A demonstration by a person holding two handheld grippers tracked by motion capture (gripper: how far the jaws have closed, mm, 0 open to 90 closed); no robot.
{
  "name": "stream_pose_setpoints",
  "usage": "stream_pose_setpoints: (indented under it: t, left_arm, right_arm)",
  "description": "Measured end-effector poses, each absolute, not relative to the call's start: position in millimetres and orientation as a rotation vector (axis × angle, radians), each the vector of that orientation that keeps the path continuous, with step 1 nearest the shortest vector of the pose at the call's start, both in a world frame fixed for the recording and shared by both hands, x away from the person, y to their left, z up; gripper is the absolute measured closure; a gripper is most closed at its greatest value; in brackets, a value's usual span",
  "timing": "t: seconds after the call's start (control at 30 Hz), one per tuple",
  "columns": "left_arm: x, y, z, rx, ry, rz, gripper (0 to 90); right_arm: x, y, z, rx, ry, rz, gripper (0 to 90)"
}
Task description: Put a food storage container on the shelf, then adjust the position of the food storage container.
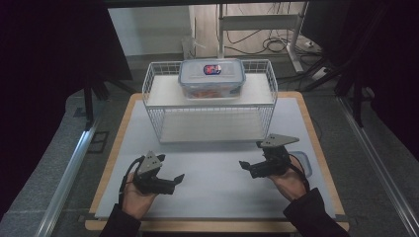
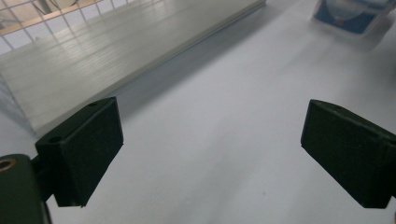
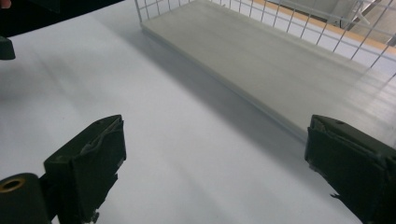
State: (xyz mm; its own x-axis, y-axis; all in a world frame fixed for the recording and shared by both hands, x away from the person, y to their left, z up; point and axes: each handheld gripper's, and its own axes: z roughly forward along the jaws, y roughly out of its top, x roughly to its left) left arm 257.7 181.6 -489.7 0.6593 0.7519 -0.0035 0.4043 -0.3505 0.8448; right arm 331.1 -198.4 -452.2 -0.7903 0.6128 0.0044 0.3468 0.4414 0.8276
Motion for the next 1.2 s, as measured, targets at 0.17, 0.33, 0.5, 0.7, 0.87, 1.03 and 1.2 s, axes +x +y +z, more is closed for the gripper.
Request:
stream_pose_setpoints:
  t: [0.17, 0.33, 0.5, 0.7, 0.87, 1.03, 1.2]
  left_arm:
    - [248.2, 179.4, -499.3, 2.028, 0.895, 0.535, 4.3]
    - [241.3, 175.7, -506.3, 2.080, 0.885, 0.575, 4.0]
    - [238.5, 177.4, -506.8, 2.064, 0.883, 0.591, 3.7]
    - [240.5, 181.8, -508.9, 2.037, 0.911, 0.568, 4.9]
    - [242.5, 182.4, -512.0, 2.050, 0.926, 0.542, 4.7]
    - [243.9, 182.5, -513.4, 2.049, 0.939, 0.535, 4.4]
    - [244.3, 184.0, -512.8, 2.030, 0.964, 0.511, 4.7]
  right_arm:
    - [321.5, -206.8, -463.5, 0.832, 2.382, 1.303, 5.0]
    - [314.1, -213.9, -473.8, 0.854, 2.379, 1.299, 6.1]
    - [311.2, -219.9, -480.7, 0.893, 2.389, 1.263, 6.6]
    - [313.4, -224.8, -484.4, 0.919, 2.373, 1.229, 0.2]
    - [321.3, -232.3, -487.6, 1.012, 2.333, 1.188, 0.3]
    - [322.2, -246.4, -480.4, 1.061, 2.288, 1.106, 21.8]
    - [323.0, -267.5, -472.5, 1.090, 2.260, 1.059, 55.2]
